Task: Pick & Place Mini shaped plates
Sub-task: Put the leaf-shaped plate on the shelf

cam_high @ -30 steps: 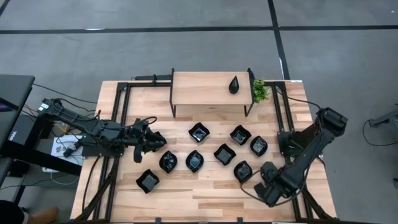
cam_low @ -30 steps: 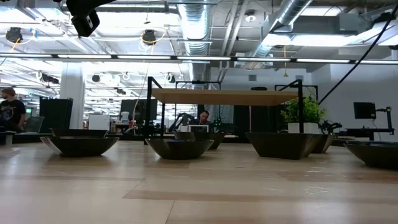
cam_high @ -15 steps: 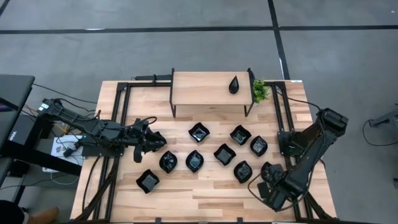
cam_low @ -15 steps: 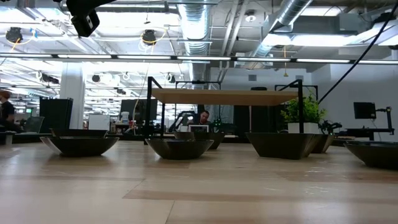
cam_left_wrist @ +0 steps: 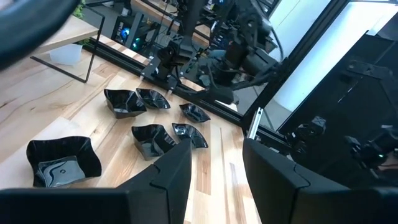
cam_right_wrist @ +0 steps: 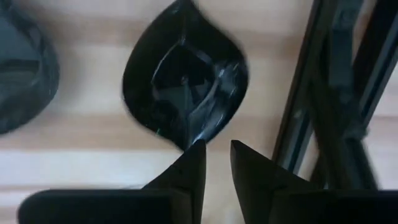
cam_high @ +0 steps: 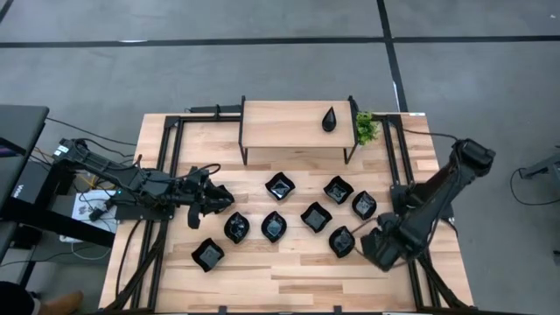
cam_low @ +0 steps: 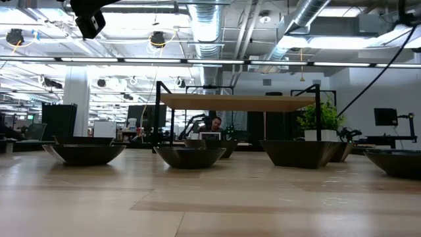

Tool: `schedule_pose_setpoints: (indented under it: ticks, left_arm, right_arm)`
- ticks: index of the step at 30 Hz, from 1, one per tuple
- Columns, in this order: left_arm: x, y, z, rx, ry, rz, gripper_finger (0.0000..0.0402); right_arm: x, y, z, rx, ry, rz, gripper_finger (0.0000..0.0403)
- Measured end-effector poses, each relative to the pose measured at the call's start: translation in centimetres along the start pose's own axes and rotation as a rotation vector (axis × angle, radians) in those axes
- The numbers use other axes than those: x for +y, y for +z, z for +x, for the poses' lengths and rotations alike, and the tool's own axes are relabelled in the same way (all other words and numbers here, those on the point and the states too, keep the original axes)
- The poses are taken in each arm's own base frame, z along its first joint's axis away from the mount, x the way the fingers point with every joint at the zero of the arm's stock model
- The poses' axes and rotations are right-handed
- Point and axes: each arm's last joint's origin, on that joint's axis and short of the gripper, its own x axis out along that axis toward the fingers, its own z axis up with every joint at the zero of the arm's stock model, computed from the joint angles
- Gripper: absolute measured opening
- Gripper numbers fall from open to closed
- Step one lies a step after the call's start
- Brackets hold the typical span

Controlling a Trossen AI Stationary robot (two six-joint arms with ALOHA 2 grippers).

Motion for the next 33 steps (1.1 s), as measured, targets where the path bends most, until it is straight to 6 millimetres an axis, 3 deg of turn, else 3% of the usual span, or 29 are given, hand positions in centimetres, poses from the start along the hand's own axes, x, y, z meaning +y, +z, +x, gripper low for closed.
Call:
schedule_pose_setpoints:
  ticks: [7, 14, 27, 33]
  left_arm:
    - [0.0, 0.0, 0.0, -0.001, -0.001, 0.000, 0.0145]
    - [0.0, 0.0, 0.0, -0.001, -0.001, 0.000, 0.0145]
    - [0.1, 0.1, 0.0, -0.016, 0.026, -0.001, 0.0145]
    - [0.1, 0.1, 0.0, -0.016, 0.026, 0.000, 0.0145]
  right_arm:
    - [-2.1, 3.0, 1.7, 0.073, 0.083, 0.019, 0.0069]
    - [-3.3, 4.7, 2.0, 0.060, 0.071, 0.024, 0.0069]
    - [-2.5, 5.9, 2.2, 0.044, 0.064, -0.098, 0.0070]
    - [-2.0, 6.6, 3.0, 0.054, 0.098, -0.194, 0.0099]
